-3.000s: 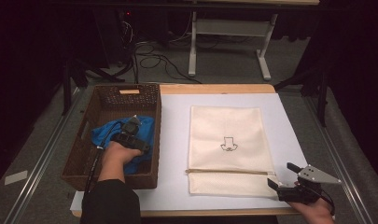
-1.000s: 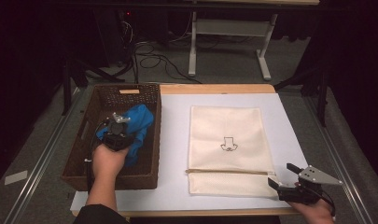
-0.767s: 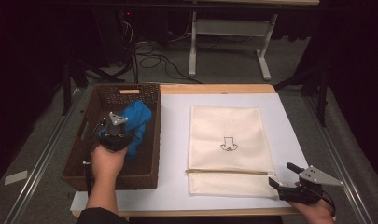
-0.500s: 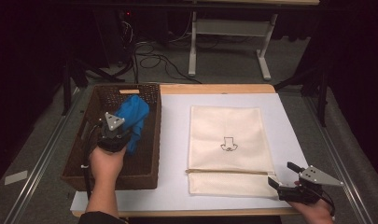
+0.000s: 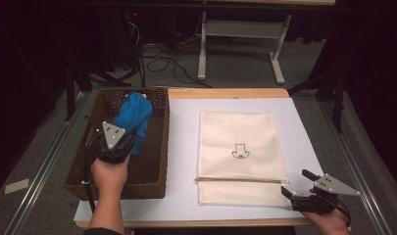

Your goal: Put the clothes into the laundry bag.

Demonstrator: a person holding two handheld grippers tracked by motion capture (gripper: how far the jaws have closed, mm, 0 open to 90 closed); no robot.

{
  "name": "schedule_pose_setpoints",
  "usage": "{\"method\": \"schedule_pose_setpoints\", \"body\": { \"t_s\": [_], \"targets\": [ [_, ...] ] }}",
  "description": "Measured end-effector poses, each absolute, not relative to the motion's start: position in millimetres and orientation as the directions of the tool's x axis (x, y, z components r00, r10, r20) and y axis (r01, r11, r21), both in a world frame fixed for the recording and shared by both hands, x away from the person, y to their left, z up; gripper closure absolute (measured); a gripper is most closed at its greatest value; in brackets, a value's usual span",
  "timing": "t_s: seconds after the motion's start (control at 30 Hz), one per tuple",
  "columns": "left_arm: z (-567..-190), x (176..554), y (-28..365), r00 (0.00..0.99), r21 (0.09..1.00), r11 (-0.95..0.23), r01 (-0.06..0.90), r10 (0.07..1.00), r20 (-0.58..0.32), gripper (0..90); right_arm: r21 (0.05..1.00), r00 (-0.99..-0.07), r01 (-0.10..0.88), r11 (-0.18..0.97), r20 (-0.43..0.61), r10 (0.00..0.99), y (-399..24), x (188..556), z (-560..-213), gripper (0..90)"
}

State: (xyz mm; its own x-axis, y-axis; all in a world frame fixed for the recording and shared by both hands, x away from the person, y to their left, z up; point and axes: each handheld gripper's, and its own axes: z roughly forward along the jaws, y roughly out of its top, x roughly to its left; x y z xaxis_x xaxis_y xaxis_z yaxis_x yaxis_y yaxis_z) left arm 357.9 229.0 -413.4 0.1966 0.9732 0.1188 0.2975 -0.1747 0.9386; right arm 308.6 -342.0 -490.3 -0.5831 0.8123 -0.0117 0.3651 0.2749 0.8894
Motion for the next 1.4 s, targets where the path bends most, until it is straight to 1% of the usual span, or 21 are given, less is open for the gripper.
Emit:
{"method": "schedule_pose_setpoints", "body": {
  "t_s": [0.1,0.2,0.23,0.4,0.47,0.53,0.77,0.93,1.4],
  "targets": [
    [-412,352,232,0.203,0.960,-0.153,0.235,0.974,0.106,75.4,0.891,-0.584,0.359,0.276,-0.016,0.812,-342,308,-490,0.2],
    [-411,347,234,0.217,0.970,-0.137,0.199,0.972,0.093,75.5,0.892,-0.587,0.357,0.275,-0.015,0.810,-341,306,-489,0.2],
    [-411,347,235,0.227,0.971,-0.132,0.197,0.970,0.086,75.4,0.894,-0.590,0.350,0.278,-0.020,0.807,-340,306,-489,0.2],
    [-410,343,235,0.214,0.979,-0.132,0.157,0.972,0.096,75.4,0.902,-0.584,0.336,0.272,-0.028,0.811,-340,305,-487,0.2],
    [-410,343,237,0.210,0.981,-0.120,0.154,0.974,0.086,75.4,0.903,-0.583,0.336,0.268,-0.024,0.812,-341,305,-488,0.2],
    [-409,340,238,0.198,0.985,-0.116,0.131,0.976,0.089,75.5,0.904,-0.580,0.336,0.266,-0.024,0.814,-341,306,-488,0.2],
    [-406,334,240,0.208,0.994,-0.085,0.064,0.976,0.070,75.6,0.903,-0.572,0.339,0.263,-0.023,0.820,-341,305,-488,0.3],
    [-401,328,241,0.209,0.998,-0.062,0.033,0.976,0.054,76.1,0.906,-0.573,0.331,0.262,-0.028,0.819,-339,305,-487,0.3],
    [-385,311,220,0.250,0.997,-0.064,-0.040,0.966,0.072,76.0,0.906,-0.581,0.329,0.266,-0.028,0.814,-337,304,-487,0.3]
  ]
}}
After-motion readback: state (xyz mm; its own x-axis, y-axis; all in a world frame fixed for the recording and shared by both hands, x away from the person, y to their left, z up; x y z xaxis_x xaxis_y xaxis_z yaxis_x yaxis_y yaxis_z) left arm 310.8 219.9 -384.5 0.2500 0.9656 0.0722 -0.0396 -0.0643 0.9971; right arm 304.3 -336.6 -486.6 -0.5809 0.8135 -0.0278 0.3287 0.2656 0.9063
